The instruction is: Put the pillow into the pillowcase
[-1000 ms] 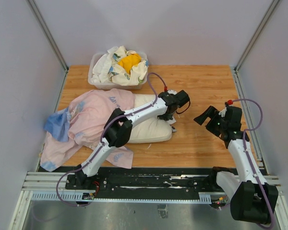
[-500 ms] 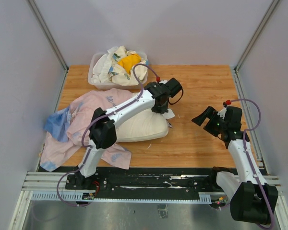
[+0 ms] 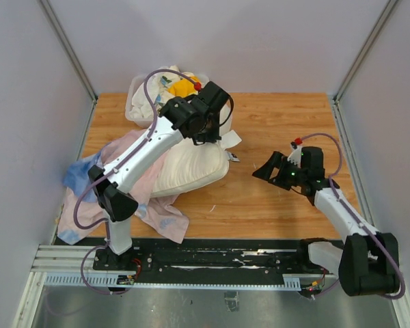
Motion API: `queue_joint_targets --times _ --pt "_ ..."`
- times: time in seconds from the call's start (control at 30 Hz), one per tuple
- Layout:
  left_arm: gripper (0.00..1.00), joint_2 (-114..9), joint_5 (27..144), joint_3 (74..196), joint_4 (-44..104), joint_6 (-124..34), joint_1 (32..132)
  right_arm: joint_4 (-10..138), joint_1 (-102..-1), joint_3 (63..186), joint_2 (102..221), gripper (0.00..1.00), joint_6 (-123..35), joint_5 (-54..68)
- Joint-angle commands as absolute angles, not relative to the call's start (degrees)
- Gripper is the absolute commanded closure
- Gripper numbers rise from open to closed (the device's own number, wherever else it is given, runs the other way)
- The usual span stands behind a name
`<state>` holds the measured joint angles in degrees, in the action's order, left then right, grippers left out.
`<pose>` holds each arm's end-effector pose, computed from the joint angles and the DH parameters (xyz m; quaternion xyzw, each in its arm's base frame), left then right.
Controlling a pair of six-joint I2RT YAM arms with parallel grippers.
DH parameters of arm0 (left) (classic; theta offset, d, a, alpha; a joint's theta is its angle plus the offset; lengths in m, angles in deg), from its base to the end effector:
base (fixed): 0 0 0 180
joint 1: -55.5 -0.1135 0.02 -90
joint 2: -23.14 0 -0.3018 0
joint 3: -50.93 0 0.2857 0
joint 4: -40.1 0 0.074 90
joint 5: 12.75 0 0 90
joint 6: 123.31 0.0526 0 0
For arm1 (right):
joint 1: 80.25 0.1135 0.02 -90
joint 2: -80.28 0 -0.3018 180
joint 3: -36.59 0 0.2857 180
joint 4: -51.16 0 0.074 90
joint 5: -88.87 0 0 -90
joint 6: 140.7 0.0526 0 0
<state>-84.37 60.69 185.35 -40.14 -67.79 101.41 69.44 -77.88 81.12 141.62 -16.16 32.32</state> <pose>0.3168 -0.3055 0.4308 0.0485 0.9392 -0.0965 0.3260 0.2438 0.0391 0.2279 0.1080 0.8533 0.3820 0.3380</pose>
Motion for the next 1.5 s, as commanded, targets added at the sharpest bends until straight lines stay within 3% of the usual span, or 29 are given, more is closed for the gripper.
queue_joint_targets --times 0.0,0.53,0.57,0.63,1.07,1.37,1.47 --pt "1.0 -80.11 65.31 186.9 -37.88 -66.66 100.27 59.16 -68.84 82.76 147.87 0.1 -16.14 33.66" --pt "1.0 -73.08 73.35 183.13 -32.73 -66.66 92.19 32.64 -47.2 98.14 181.82 0.1 -16.14 35.02" --pt "1.0 -72.99 73.55 183.15 -32.52 -66.62 91.97 30.63 -46.45 98.89 183.8 0.22 -1.56 35.29" --pt "1.0 -73.01 73.94 183.19 -32.17 -66.62 91.68 28.28 -44.99 100.83 187.36 0.25 9.12 35.52" --pt "1.0 -72.49 76.15 182.91 -31.16 -66.95 89.39 26.64 -37.96 111.45 201.54 0.26 14.26 35.07" --pt "1.0 -70.19 77.17 179.36 -28.85 -67.8 88.83 31.64 -34.7 115.6 204.72 0.28 13.04 31.69" --pt "1.0 -69.8 77.25 178.87 -28.61 -67.93 88.73 33.45 -34.0 116.43 204.77 0.35 12.4 30.38"
